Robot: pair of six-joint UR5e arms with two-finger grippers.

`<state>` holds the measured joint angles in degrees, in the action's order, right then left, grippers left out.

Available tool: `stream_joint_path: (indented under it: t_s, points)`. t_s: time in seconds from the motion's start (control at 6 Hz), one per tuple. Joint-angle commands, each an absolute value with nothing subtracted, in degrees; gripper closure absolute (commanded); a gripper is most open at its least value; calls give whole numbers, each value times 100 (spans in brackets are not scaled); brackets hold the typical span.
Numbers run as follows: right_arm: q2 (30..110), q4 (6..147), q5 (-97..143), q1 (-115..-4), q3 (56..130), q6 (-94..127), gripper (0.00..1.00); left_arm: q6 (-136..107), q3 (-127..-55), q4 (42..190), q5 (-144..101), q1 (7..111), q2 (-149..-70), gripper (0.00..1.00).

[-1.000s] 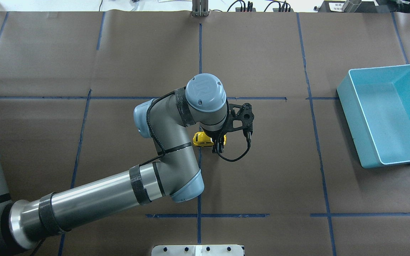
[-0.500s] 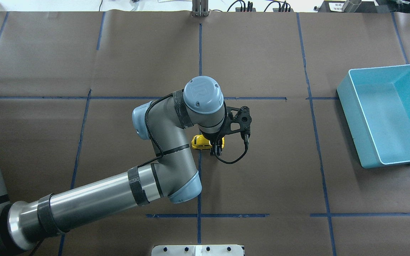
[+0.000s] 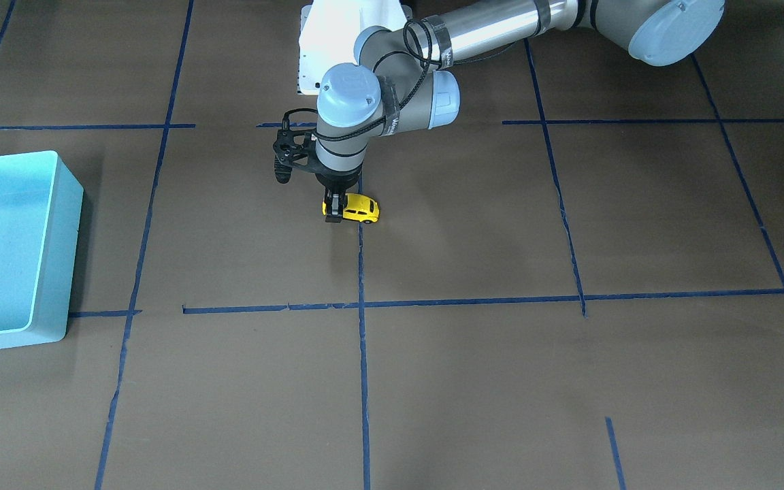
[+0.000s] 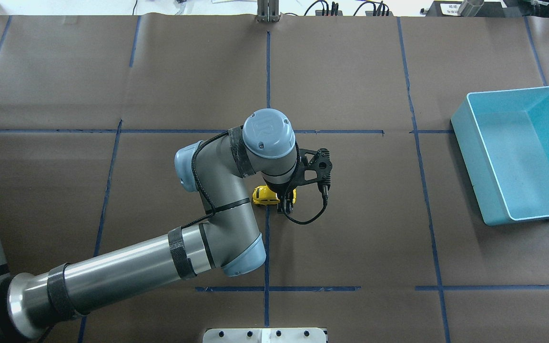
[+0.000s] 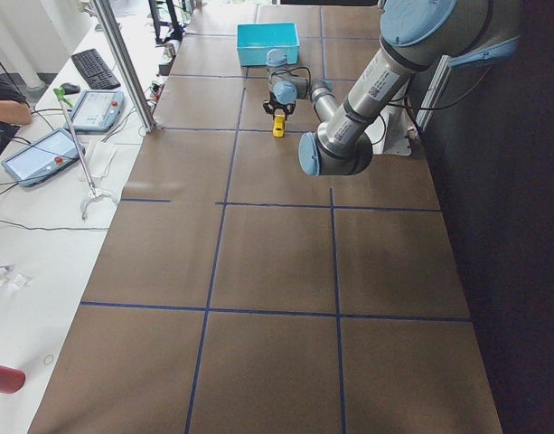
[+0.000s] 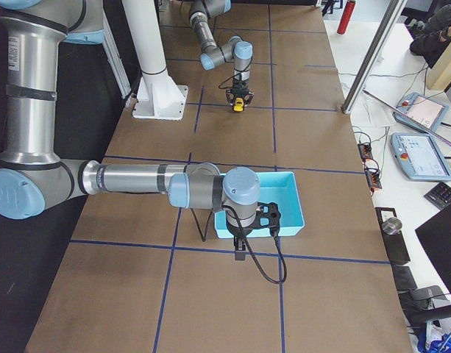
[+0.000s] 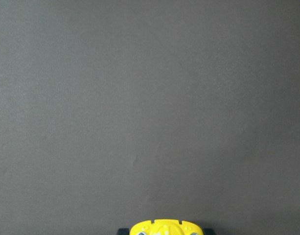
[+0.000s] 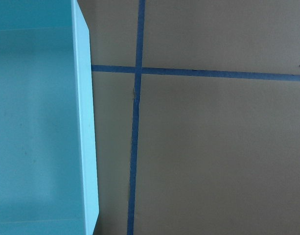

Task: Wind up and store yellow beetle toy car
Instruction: 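Keep pressing and pull the car back toward the robot with the left gripper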

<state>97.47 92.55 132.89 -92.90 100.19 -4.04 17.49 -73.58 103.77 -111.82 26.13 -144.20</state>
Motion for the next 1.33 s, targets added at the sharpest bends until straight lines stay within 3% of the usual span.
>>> stream_joint_path:
  t_s: [0.0, 0.33, 1.17]
  points:
    - [9756, 9255, 13289, -9290, 10020, -404, 0, 1740, -7435, 10502, -11188, 2619, -14283, 89]
    - [9756, 9255, 13289, -9290, 10028, -404, 0, 1749, -7952, 10512, -11197, 2619, -13827, 89]
    - [9756, 9255, 13289, -9290, 10028, -404, 0, 1749, -8375, 11249, -11408, 2716, -12992, 89]
